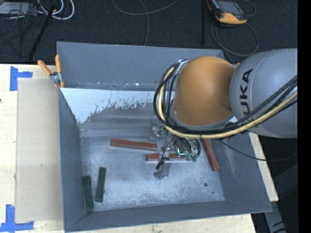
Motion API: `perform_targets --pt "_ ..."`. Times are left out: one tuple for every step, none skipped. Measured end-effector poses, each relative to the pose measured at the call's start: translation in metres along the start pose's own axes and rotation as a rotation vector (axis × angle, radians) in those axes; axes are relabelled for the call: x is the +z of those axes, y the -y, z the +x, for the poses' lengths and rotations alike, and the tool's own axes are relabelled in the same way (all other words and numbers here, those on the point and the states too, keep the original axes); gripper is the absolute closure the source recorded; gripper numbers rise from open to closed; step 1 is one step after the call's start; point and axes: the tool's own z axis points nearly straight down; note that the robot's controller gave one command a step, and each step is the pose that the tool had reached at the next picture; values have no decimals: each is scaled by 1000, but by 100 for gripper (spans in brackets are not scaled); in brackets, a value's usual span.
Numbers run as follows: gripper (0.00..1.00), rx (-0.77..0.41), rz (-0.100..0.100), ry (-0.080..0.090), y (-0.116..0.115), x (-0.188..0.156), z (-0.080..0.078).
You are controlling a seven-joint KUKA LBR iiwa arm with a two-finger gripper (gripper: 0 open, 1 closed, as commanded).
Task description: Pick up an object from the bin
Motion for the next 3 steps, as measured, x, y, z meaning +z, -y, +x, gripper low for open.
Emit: perform_targets --pt "0 -255 1 8 8 90 -99" --pt "0 -327 0 4 -5 151 -96" --pt "100 -322 0 9 -5 147 -98"
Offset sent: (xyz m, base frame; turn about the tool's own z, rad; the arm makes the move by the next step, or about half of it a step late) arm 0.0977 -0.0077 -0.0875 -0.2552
